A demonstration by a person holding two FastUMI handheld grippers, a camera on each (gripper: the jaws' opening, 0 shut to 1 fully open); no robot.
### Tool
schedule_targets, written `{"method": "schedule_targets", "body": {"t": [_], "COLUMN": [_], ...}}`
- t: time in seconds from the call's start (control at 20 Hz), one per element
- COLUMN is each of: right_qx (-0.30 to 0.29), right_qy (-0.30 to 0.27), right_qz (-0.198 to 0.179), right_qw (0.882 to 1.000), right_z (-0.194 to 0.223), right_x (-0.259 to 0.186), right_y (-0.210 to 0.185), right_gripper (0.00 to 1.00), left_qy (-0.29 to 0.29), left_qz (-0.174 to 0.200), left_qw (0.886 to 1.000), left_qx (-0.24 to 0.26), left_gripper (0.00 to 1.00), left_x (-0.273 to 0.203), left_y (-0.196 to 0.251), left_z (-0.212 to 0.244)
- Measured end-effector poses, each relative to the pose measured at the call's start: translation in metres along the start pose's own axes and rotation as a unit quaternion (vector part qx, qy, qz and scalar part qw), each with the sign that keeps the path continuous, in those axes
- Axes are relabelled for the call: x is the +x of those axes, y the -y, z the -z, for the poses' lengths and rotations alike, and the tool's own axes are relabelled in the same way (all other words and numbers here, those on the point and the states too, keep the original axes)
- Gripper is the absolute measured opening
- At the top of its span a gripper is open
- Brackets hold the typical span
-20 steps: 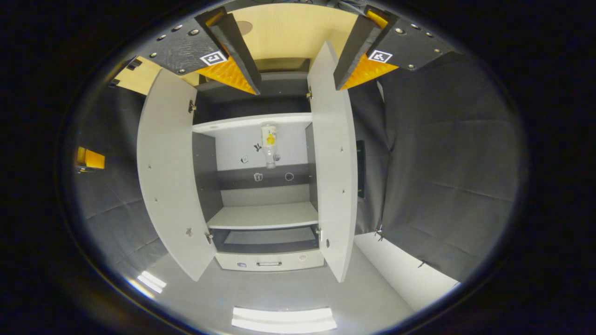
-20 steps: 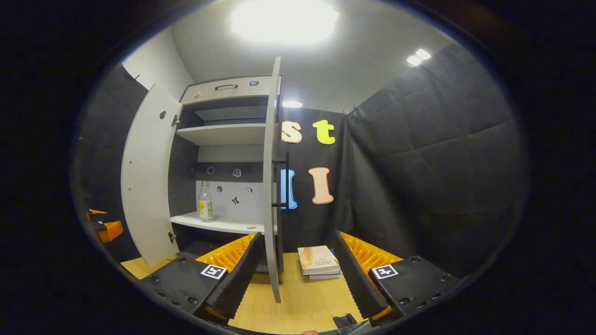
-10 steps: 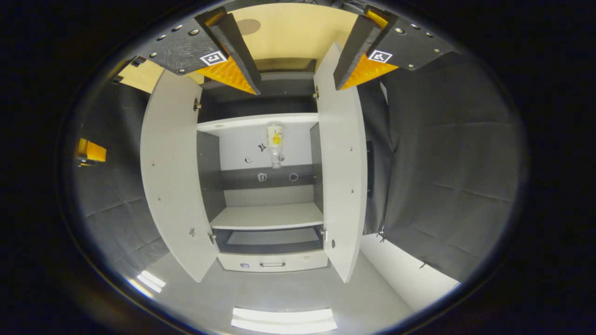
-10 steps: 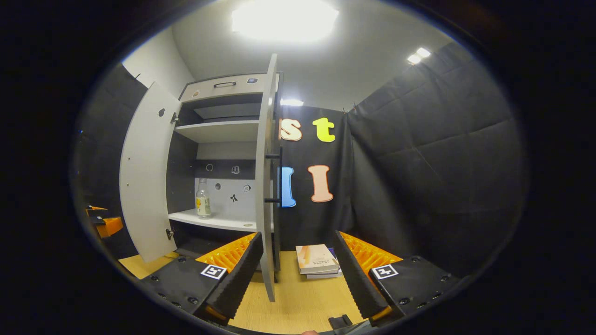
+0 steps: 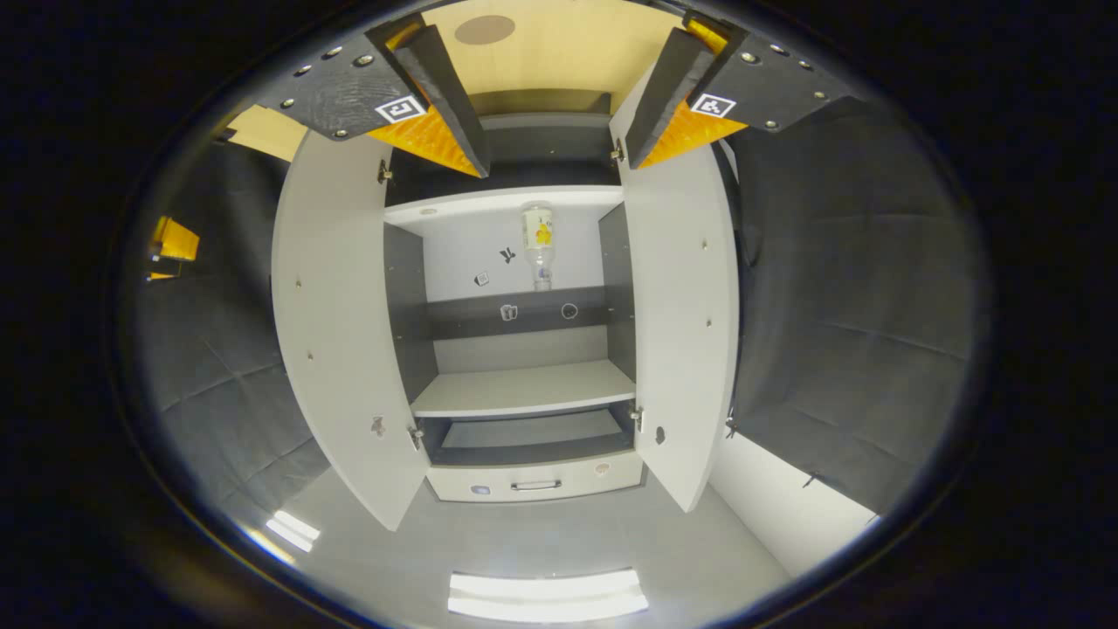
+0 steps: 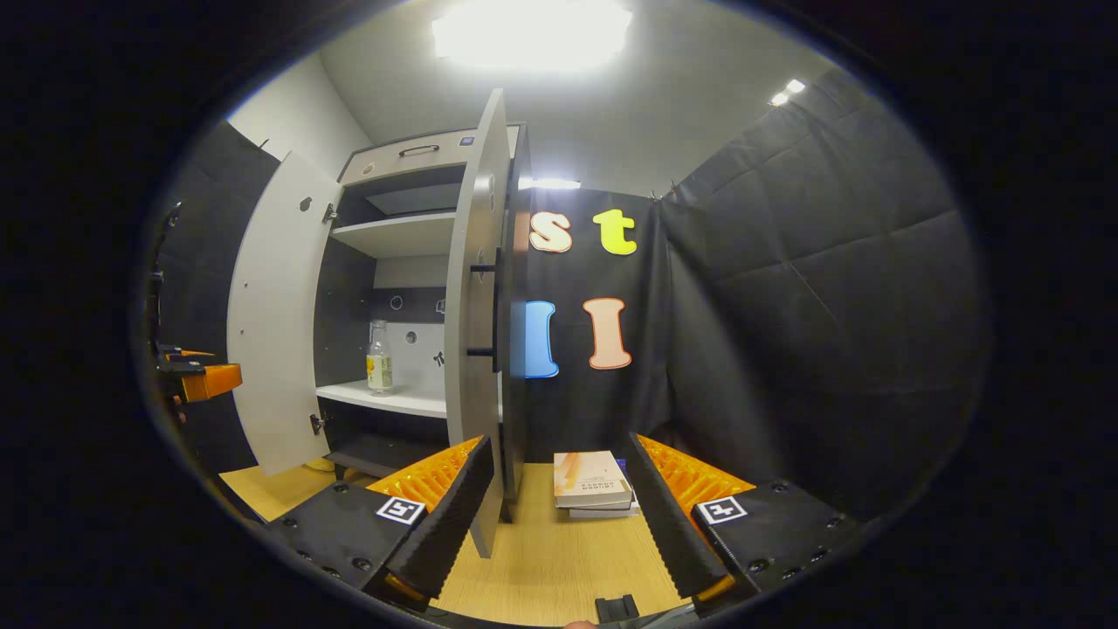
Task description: Grasp the bottle in the cabinet with the left hand and place it on the coaster, then close the right door with the right hand and the left door with the left hand.
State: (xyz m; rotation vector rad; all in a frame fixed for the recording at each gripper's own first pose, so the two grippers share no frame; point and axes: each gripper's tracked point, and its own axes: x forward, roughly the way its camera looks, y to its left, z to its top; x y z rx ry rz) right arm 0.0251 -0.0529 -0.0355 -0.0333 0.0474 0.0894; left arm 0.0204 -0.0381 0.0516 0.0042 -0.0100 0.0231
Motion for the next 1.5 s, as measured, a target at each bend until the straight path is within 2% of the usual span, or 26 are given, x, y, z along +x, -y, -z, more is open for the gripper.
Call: {"method": "schedule_targets", "body": {"t": [0.25, 0.55, 0.9, 1.05, 1.5], "right_qx": [0.000, -0.003, -0.008, -0.001, -0.008], "right_qy": [-0.009, -0.029, -0.031, -0.039, -0.049], "right_qz": [0.000, 0.025, 0.046, 0.061, 0.107], "right_qw": [1.000, 0.999, 0.998, 0.997, 0.993], "right_z": [0.012, 0.028, 0.030, 0.035, 0.043], "right_x": [0.005, 0.020, 0.048, 0.063, 0.090], "right_y": [0.018, 0.034, 0.024, 0.018, 0.013], "right_gripper": [0.97, 0.95, 0.97, 0.97, 0.97], "left_qy": [-0.011, 0.003, 0.005, 0.012, 0.032], "left_qz": [0.009, 0.027, 0.039, 0.034, 0.067], "left_qw": [1.000, 0.999, 0.998, 0.999, 0.996], "left_qx": [-0.012, -0.030, -0.052, -0.037, -0.040], "left_gripper": [0.94, 0.92, 0.94, 0.94, 0.93], "left_x": [0.042, 0.099, 0.175, 0.208, 0.305], "left_y": [0.017, 0.015, 0.001, -0.007, -0.008], "left_z": [-0.013, -0.035, -0.043, -0.049, -0.065]}}
